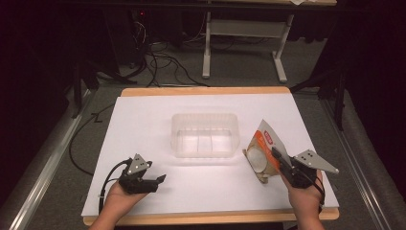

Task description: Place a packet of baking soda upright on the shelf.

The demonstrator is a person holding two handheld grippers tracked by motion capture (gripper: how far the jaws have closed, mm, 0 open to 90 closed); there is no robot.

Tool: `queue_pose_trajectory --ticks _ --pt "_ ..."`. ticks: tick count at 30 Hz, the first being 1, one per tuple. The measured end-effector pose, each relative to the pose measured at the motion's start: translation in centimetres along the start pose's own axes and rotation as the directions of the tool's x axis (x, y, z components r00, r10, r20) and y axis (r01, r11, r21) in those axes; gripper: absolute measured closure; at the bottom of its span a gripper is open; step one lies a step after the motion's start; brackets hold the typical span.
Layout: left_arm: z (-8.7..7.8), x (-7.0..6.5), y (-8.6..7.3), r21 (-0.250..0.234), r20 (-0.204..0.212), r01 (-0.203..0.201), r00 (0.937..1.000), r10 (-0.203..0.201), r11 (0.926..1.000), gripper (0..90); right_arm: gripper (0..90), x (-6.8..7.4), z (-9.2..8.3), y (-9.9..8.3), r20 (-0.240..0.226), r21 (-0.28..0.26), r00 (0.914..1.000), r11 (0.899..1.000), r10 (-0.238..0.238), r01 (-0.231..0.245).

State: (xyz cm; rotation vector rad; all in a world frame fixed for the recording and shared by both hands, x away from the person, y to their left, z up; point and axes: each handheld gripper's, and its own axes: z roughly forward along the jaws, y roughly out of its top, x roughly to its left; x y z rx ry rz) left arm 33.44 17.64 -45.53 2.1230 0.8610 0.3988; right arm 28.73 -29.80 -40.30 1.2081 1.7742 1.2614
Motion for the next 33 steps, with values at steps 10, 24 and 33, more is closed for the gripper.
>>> queue_pose_trajectory --ticks 10,24,33 --pt "-0.3 0.0 0.1 -0.028 -0.002 -0.001 1.0 0.001 0.9996 27.8 90.0 1.4 -0.1 0.8 0.024 -0.023 0.9986 0.999 -0.046 0.047" --pt "-0.4 0.0 0.1 -0.044 -0.005 -0.003 1.0 0.003 0.999 27.7 90.0 1.2 -1.1 1.9 0.073 -0.103 0.9972 0.994 -0.018 0.026" --pt "-0.6 0.1 0.1 -0.051 -0.007 -0.003 1.0 0.003 0.9987 27.7 90.0 1.4 -1.5 4.5 0.064 -0.17 0.9979 0.985 -0.007 0.018"
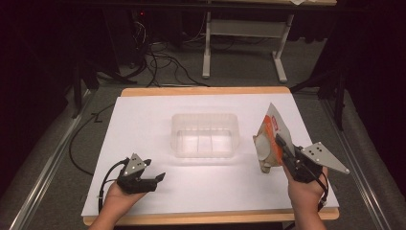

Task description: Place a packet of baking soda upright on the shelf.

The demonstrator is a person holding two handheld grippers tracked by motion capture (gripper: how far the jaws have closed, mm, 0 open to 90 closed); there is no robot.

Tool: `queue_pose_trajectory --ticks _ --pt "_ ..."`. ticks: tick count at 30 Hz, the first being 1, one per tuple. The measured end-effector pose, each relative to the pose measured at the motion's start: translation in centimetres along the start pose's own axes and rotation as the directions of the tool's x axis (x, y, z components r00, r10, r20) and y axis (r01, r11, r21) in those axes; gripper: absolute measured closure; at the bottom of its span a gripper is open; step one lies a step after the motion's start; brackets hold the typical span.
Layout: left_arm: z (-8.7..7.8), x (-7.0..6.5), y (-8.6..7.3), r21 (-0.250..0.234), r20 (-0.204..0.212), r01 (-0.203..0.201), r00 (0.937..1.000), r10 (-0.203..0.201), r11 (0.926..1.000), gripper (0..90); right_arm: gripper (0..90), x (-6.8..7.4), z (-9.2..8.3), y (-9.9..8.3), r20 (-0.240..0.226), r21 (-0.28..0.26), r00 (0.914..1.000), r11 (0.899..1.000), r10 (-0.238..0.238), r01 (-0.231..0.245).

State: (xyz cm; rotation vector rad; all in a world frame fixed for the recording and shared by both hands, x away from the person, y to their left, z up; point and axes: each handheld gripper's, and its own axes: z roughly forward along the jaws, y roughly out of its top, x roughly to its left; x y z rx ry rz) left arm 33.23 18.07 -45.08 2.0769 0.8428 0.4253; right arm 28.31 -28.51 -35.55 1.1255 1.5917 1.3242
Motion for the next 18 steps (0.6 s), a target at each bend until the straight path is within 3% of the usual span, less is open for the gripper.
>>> queue_pose_trajectory --ticks 12,18 --pt "-0.2 0.0 0.0 -0.007 0.003 0.001 1.0 -0.001 1.0 27.8 90.0 1.2 1.4 4.3 -0.031 -0.063 0.9995 0.998 0.005 -0.007" --pt "-0.3 0.0 0.0 -0.01 0.002 -0.001 1.0 0.001 0.9999 27.8 90.0 2.7 2.7 5.5 -0.064 -0.08 0.9979 0.997 0.002 -0.007"
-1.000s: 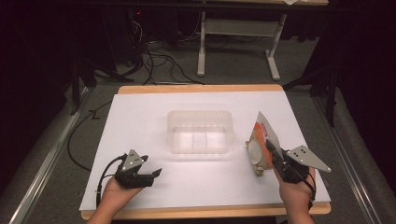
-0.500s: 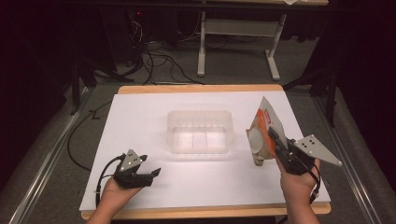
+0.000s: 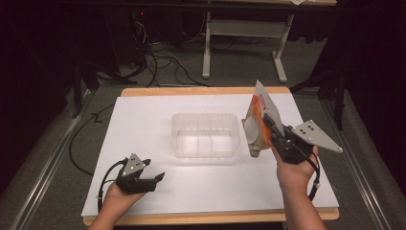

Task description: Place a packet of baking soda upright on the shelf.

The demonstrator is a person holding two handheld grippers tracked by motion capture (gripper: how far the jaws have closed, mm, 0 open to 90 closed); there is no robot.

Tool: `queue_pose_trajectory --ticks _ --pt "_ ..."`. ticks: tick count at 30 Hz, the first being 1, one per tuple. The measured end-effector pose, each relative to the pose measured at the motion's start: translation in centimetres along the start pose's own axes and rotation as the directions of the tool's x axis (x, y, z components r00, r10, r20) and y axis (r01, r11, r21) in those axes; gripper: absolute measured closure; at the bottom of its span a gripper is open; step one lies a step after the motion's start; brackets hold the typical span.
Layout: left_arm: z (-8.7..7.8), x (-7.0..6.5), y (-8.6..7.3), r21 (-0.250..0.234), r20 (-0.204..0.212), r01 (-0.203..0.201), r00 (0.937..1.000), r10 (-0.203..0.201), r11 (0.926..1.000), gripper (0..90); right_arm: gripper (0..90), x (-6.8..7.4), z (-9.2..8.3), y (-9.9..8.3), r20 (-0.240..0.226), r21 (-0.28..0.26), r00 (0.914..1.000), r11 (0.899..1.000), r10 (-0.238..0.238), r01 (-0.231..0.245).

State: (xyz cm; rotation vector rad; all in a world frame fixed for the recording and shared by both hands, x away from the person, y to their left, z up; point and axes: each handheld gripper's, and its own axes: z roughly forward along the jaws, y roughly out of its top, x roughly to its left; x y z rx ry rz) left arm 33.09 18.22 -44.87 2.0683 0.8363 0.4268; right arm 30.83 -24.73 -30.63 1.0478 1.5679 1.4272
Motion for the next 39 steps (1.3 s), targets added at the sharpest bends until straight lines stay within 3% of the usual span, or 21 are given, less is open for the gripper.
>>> queue_pose_trajectory --ticks 17,19,39 --pt "-0.1 -0.1 0.1 -0.01 0.006 -0.004 1.0 0.004 0.9999 27.9 90.0 4.5 5.4 0.0 -0.084 0.021 0.9965 1.0 -0.002 0.003" --pt "-0.1 -0.1 0.1 -0.009 0.007 -0.003 1.0 0.003 1.0 27.9 90.0 5.0 6.1 -0.2 -0.092 0.032 0.9956 0.999 0.016 -0.013" --pt "-0.1 0.0 0.1 -0.008 0.008 -0.004 1.0 0.004 1.0 27.9 90.0 6.5 10.5 -1.1 -0.09 0.081 0.9959 0.997 -0.002 0.01"
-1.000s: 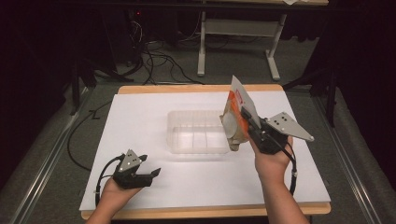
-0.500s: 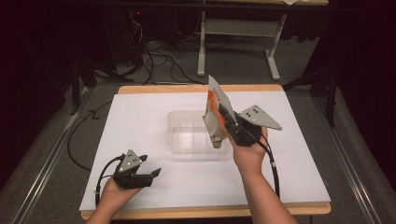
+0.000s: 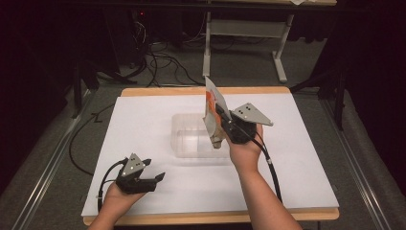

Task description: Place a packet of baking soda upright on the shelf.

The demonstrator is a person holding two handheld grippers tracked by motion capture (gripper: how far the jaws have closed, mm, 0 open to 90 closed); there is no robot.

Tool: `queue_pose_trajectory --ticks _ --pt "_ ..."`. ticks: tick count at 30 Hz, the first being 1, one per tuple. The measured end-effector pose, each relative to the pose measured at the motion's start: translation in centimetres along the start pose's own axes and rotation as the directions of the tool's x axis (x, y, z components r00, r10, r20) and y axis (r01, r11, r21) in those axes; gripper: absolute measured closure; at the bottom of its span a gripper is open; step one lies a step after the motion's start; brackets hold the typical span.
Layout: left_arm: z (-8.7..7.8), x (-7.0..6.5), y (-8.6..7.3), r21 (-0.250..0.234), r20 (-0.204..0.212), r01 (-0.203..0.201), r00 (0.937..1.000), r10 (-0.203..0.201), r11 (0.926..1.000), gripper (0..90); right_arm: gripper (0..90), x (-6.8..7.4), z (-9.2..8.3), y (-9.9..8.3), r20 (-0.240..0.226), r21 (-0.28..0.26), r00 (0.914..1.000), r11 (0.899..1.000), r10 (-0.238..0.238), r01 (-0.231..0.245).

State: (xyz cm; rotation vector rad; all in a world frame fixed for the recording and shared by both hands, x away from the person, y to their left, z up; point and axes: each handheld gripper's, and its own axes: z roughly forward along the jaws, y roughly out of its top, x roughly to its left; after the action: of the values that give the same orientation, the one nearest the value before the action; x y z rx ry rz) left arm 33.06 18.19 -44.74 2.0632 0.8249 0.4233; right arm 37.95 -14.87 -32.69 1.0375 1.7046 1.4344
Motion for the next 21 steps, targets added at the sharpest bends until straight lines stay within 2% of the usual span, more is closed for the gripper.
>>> queue_pose_trajectory --ticks 21 --pt "0.1 0.1 0.0 0.004 0.005 -0.002 1.0 0.002 1.0 28.0 90.0 0.3 2.5 -1.2 0.007 0.036 1.0 0.999 -0.004 0.003"
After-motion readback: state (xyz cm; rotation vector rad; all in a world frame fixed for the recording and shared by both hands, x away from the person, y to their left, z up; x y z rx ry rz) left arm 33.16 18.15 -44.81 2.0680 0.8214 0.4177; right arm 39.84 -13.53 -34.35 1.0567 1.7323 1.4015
